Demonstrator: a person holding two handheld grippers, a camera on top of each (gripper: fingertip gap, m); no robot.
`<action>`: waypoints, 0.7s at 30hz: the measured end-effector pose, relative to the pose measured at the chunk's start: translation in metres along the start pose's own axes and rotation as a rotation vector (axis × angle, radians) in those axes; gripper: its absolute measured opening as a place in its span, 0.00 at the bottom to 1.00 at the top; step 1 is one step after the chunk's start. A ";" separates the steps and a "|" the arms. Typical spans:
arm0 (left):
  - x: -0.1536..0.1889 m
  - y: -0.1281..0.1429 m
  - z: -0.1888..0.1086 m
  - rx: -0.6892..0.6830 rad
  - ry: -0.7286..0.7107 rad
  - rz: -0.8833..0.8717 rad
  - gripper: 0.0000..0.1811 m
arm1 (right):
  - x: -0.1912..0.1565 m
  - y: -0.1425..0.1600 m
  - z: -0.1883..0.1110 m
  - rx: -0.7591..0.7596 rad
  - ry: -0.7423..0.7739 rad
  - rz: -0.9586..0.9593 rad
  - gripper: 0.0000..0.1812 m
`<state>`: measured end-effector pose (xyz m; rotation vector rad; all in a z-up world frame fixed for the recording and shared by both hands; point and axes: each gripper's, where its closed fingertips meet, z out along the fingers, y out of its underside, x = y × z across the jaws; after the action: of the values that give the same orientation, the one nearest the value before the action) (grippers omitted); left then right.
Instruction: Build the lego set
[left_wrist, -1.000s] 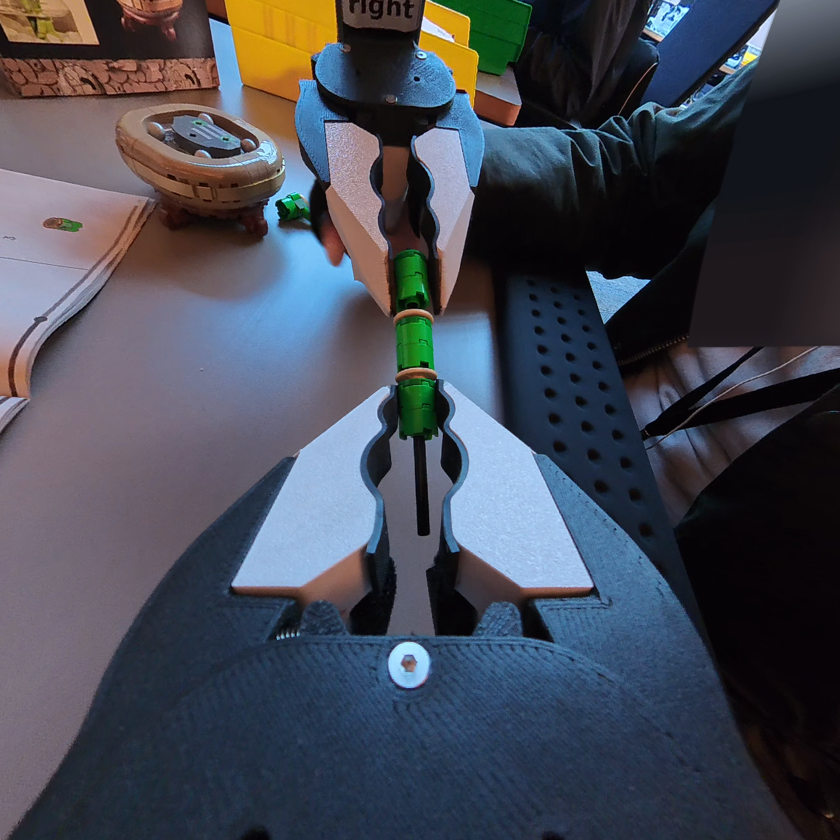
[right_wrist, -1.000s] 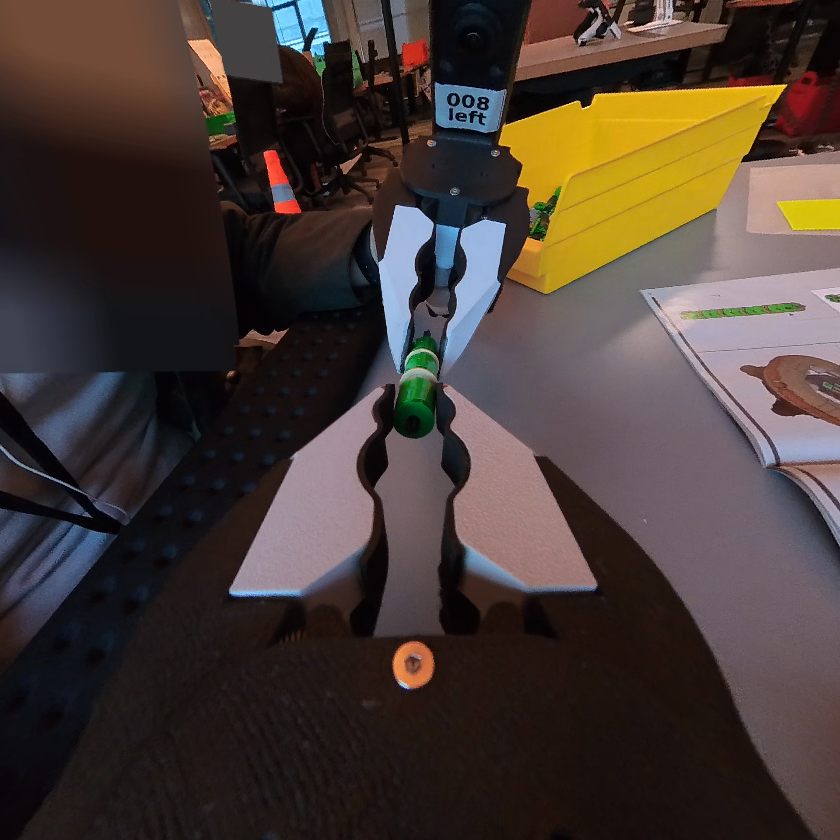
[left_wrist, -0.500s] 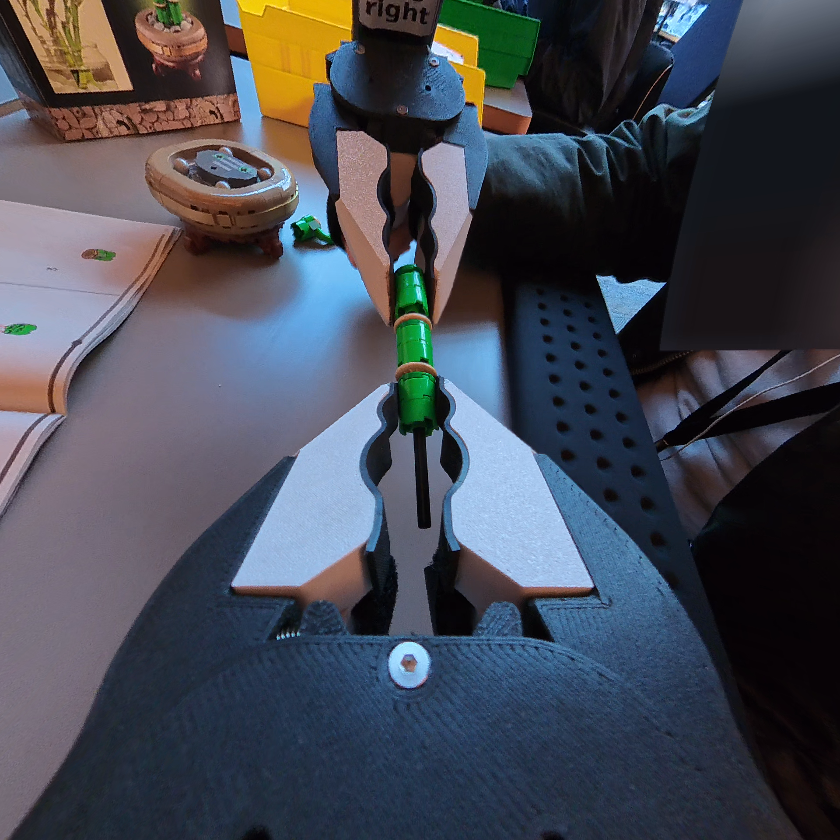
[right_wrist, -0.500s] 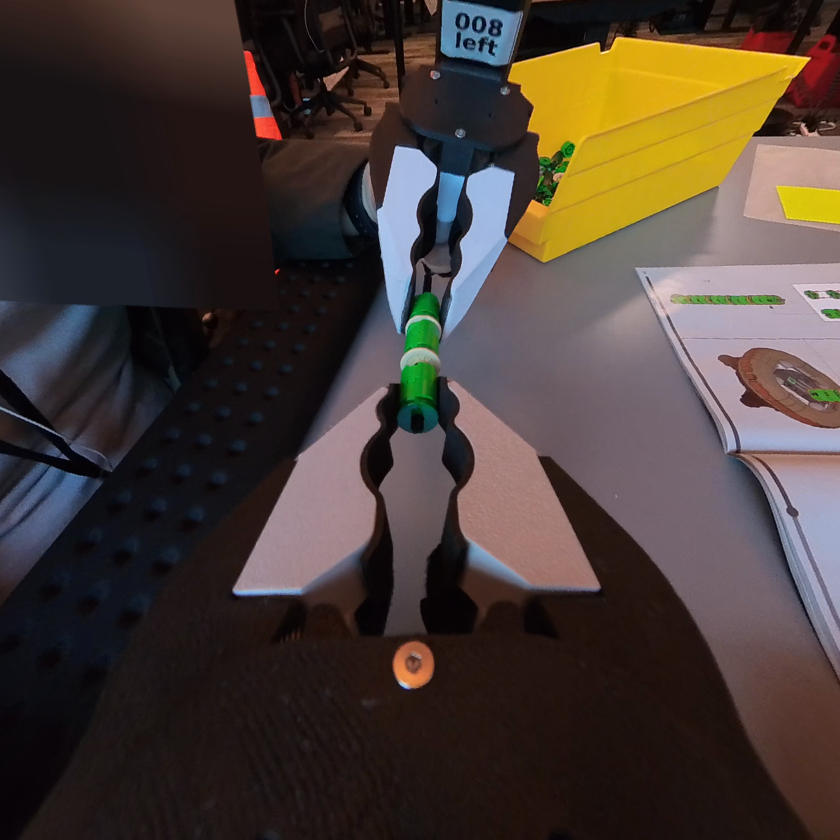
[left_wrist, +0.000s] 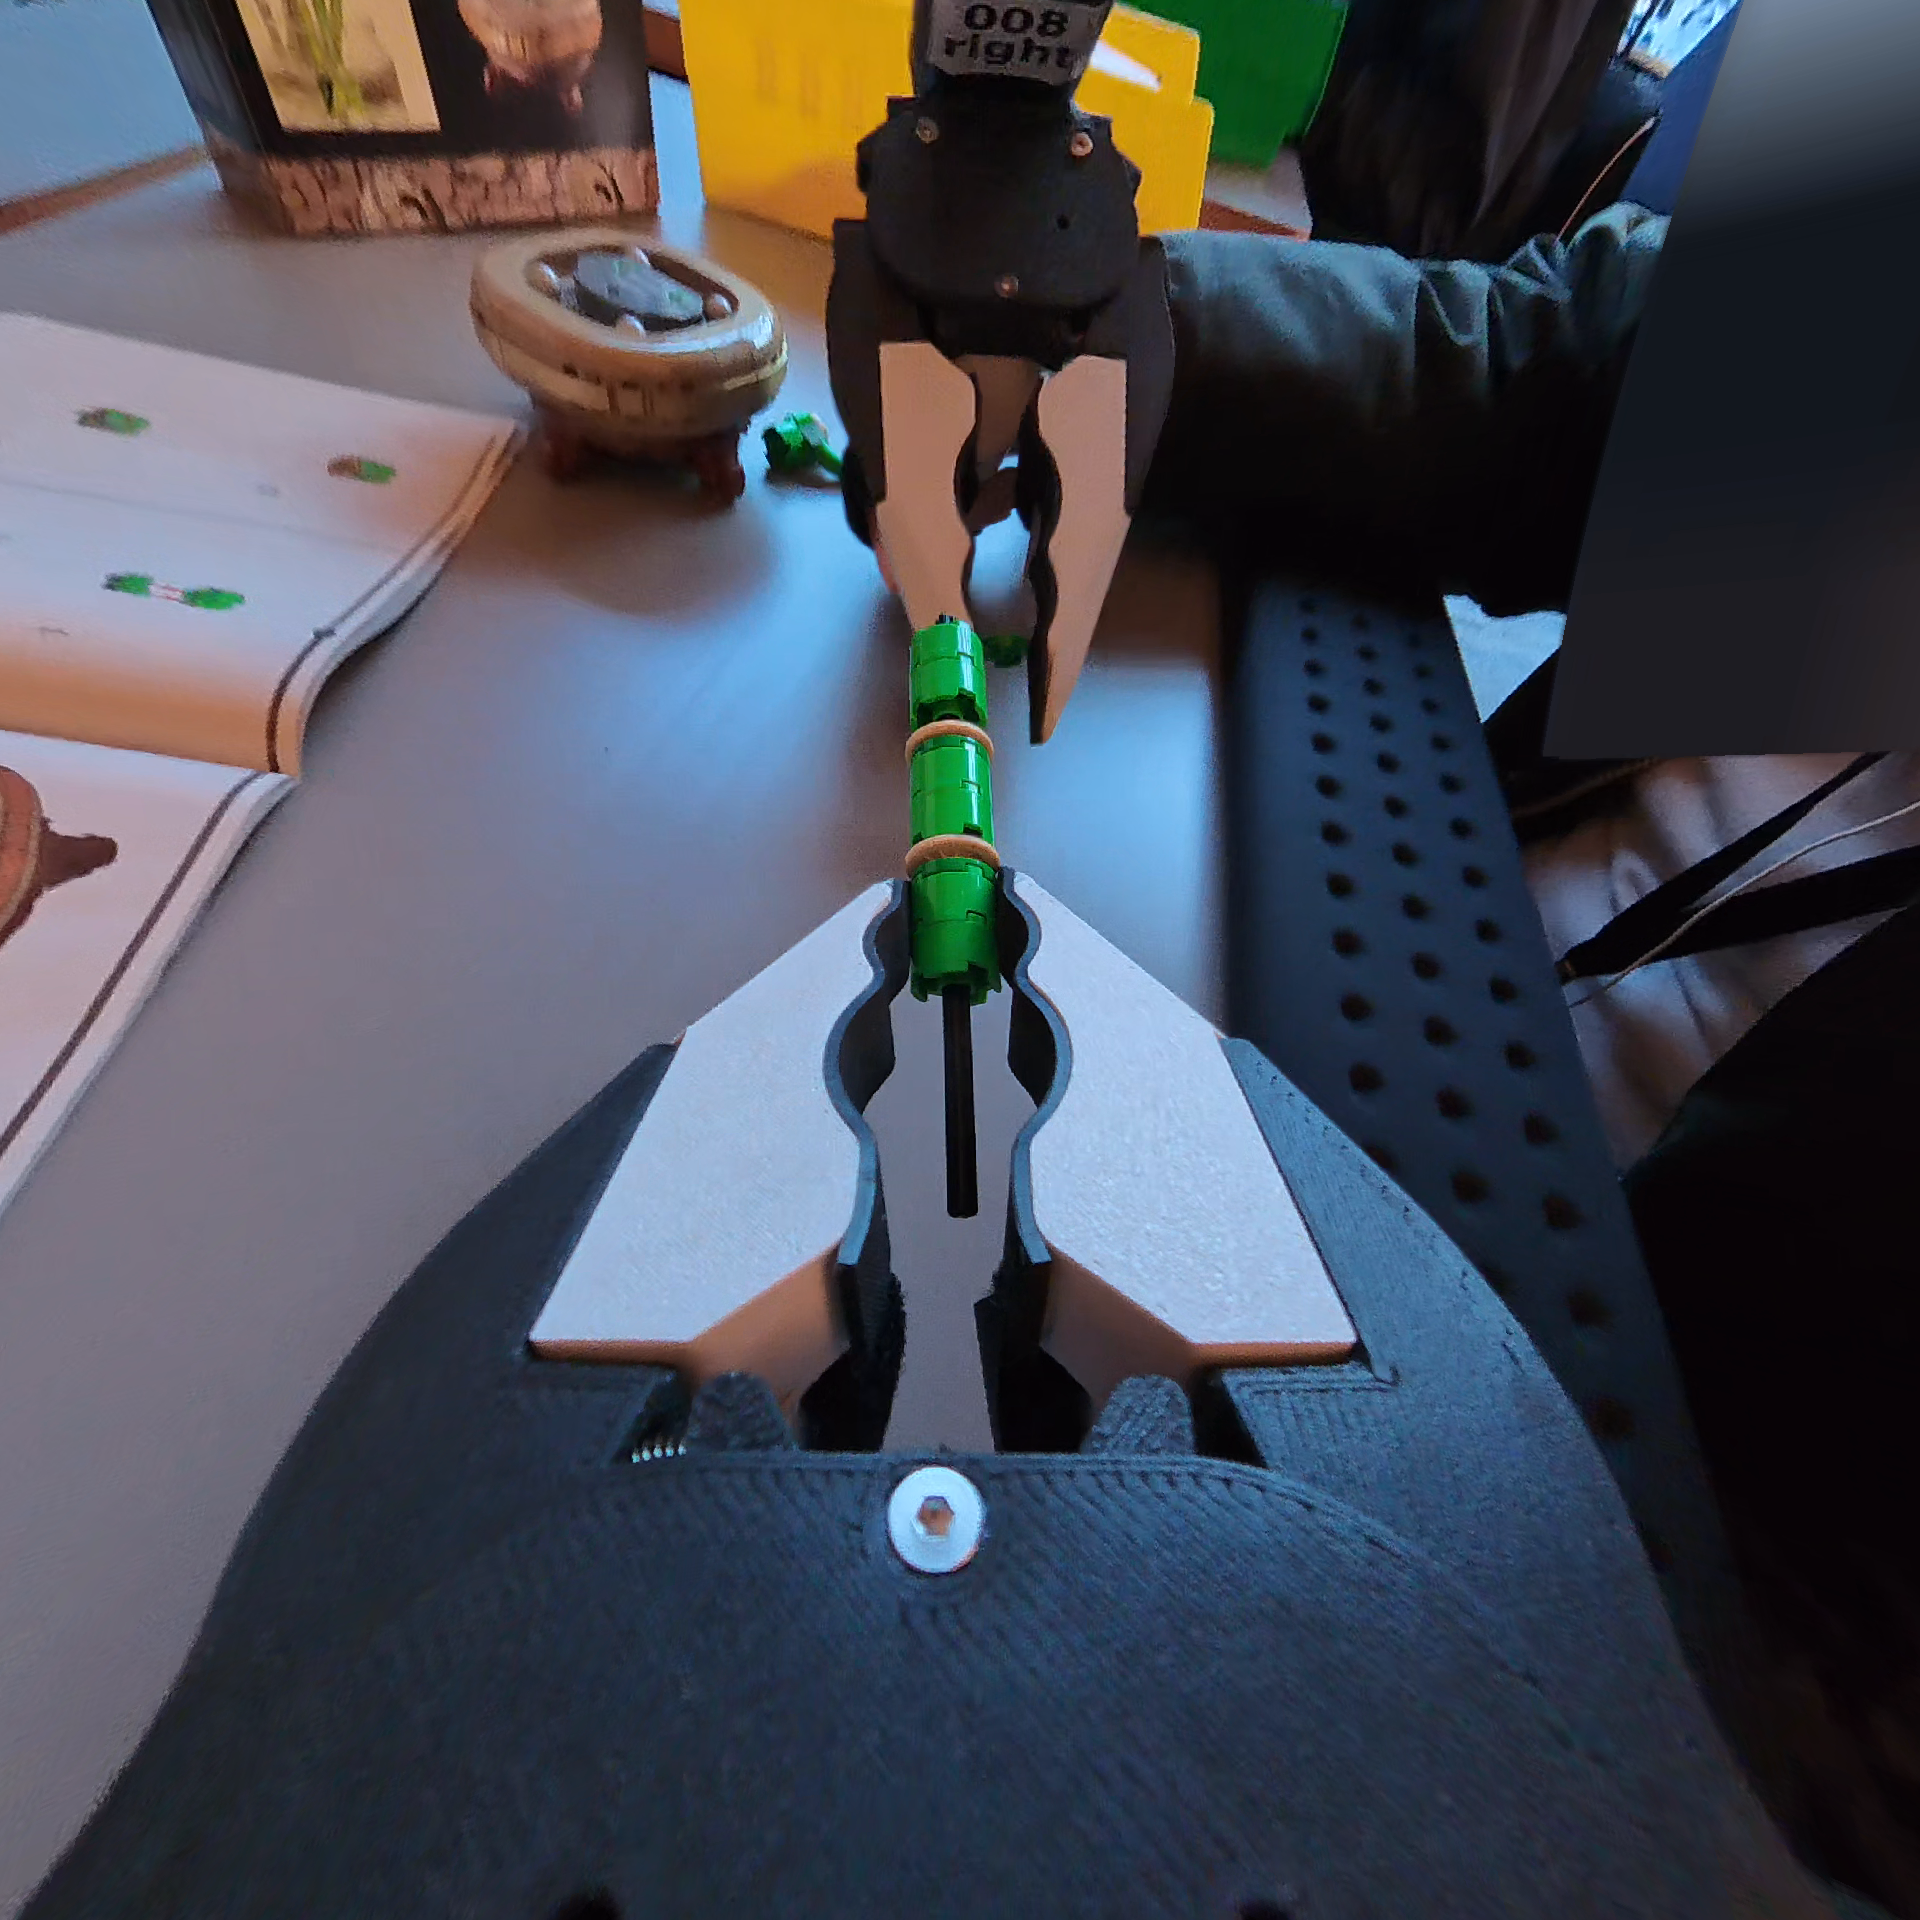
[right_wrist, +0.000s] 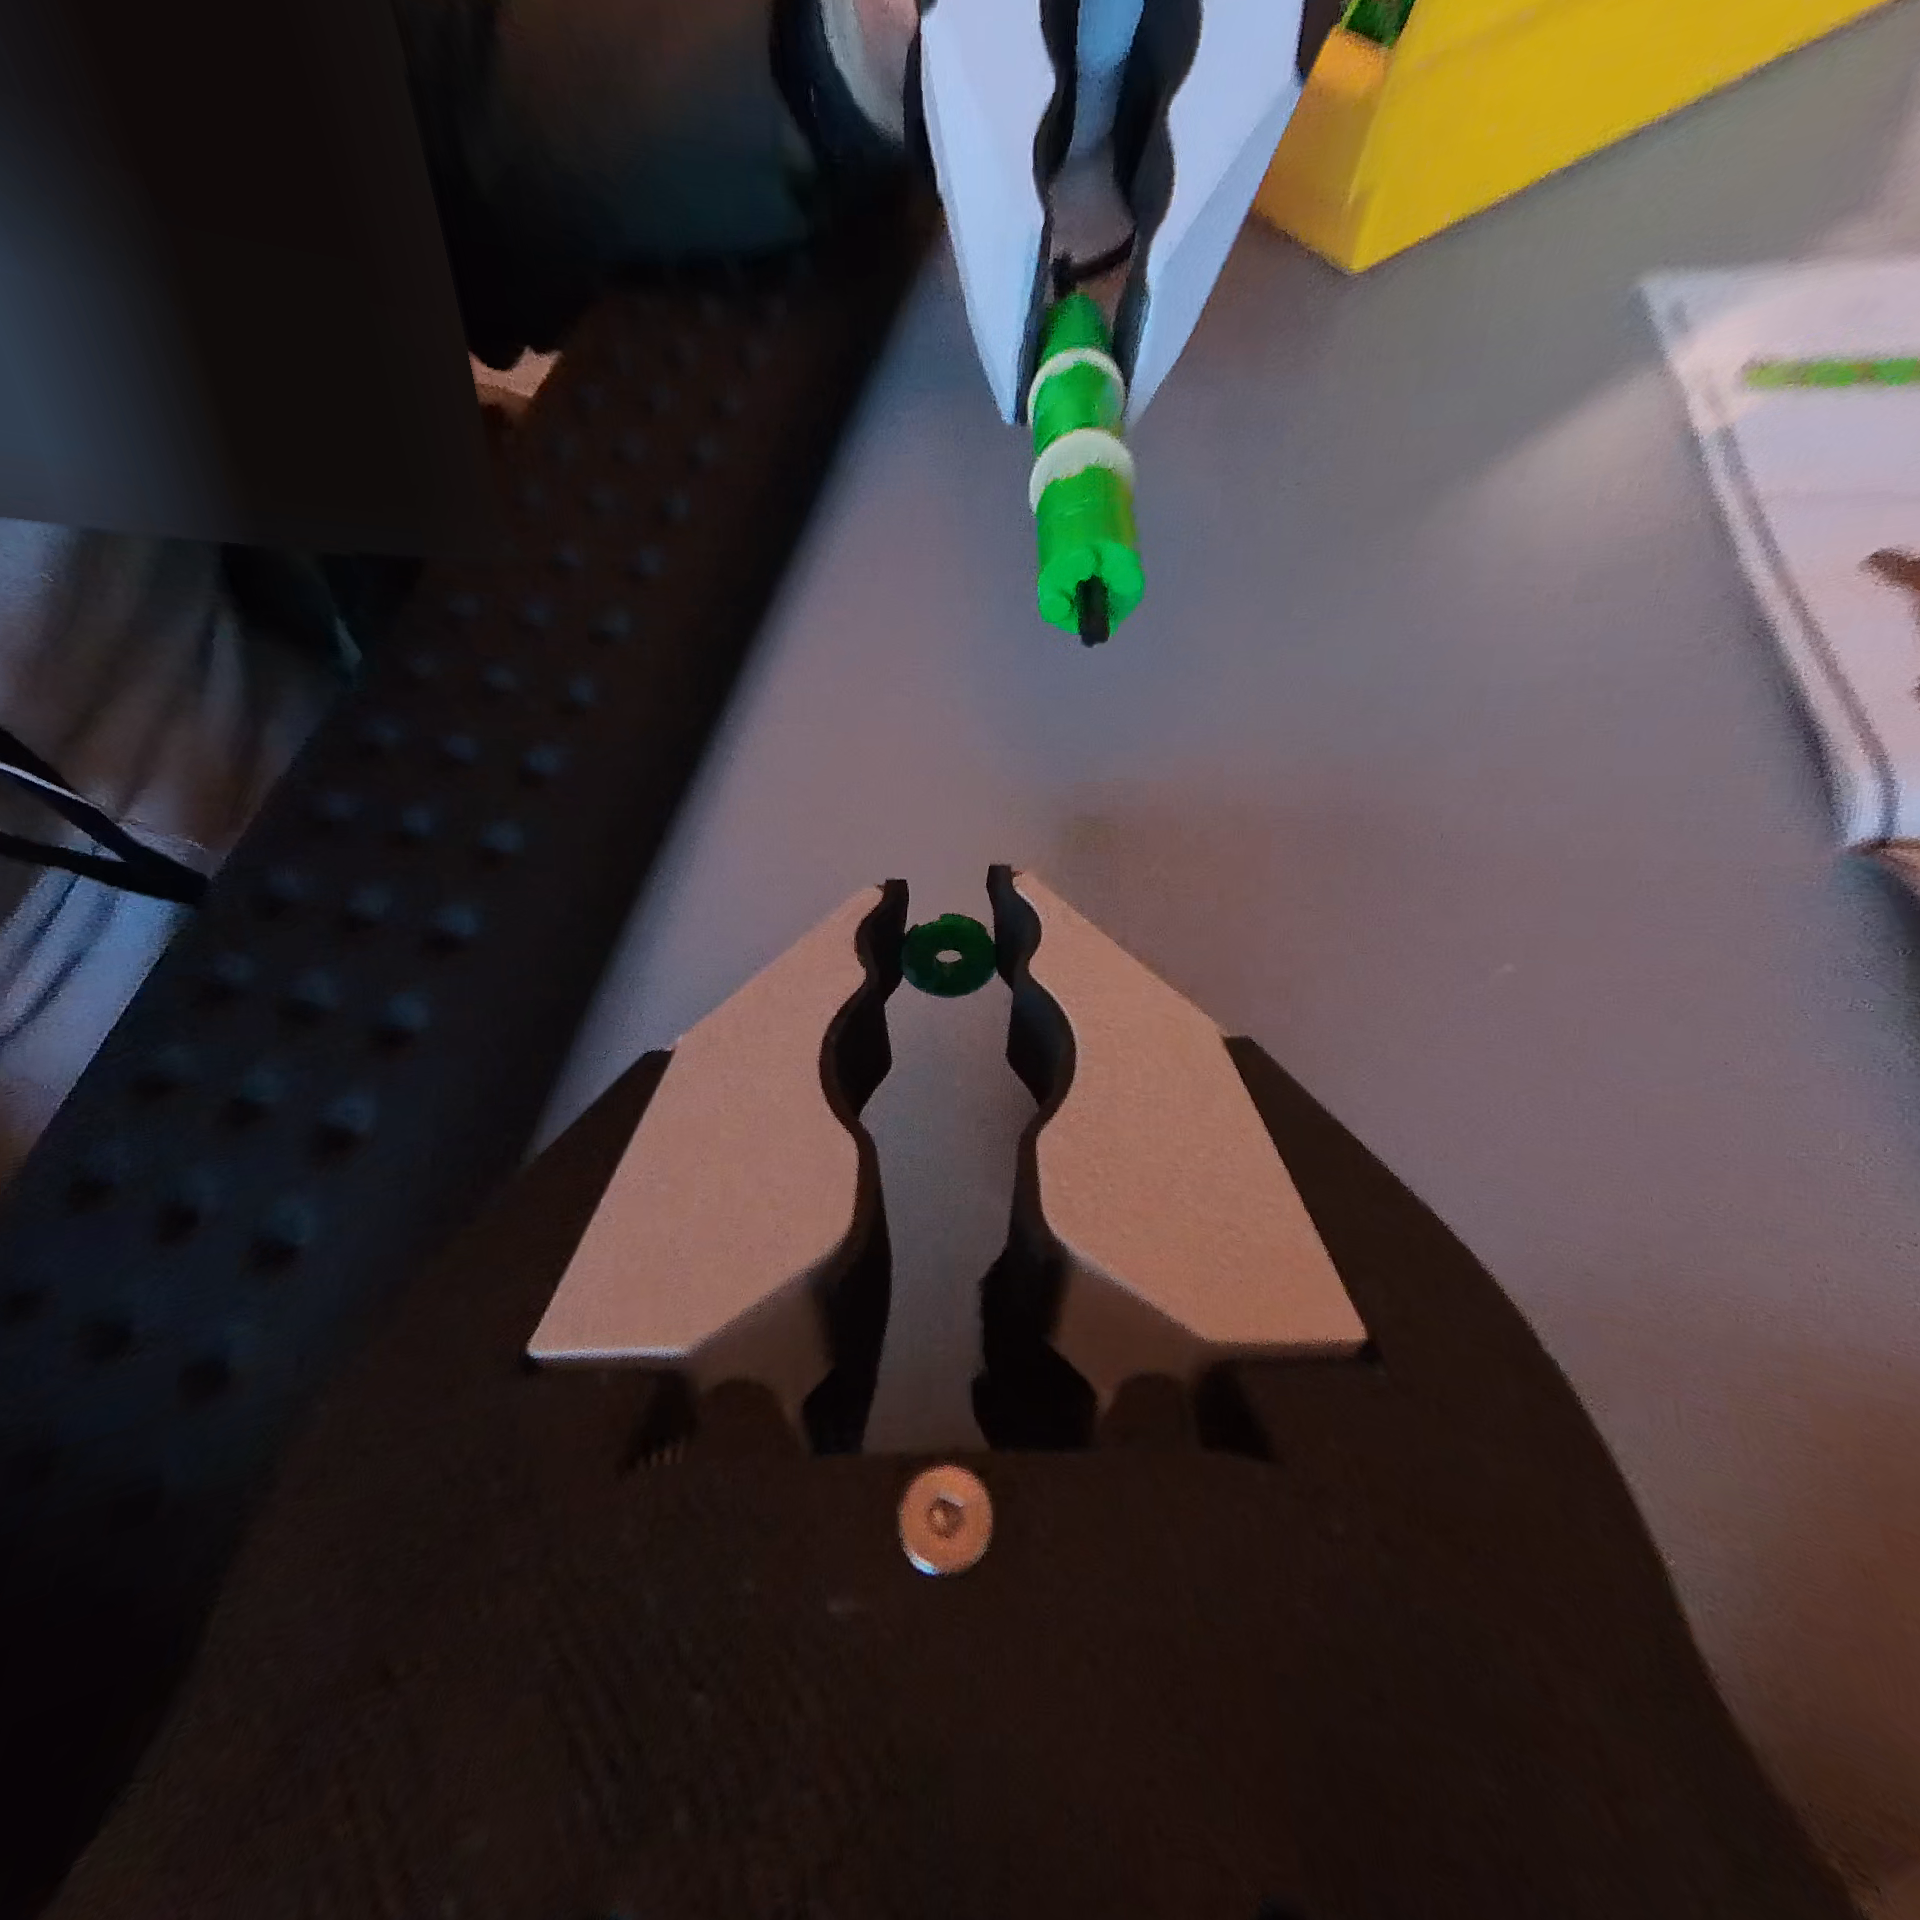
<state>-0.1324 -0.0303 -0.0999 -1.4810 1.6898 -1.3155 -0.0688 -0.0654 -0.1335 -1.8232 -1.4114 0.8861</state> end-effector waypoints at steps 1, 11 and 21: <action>0.000 0.001 0.001 -0.008 0.003 0.000 0.08 | 0.001 0.003 0.003 -0.015 -0.003 0.010 0.09; 0.004 0.005 0.010 -0.043 0.019 0.007 0.08 | 0.018 -0.036 -0.003 0.168 0.139 -0.058 0.21; 0.008 0.002 0.011 -0.027 0.044 -0.003 0.08 | 0.011 -0.043 -0.001 0.190 0.098 -0.063 0.08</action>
<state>-0.1257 -0.0415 -0.1045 -1.4804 1.7403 -1.3409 -0.0884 -0.0459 -0.0988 -1.6486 -1.2712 0.8566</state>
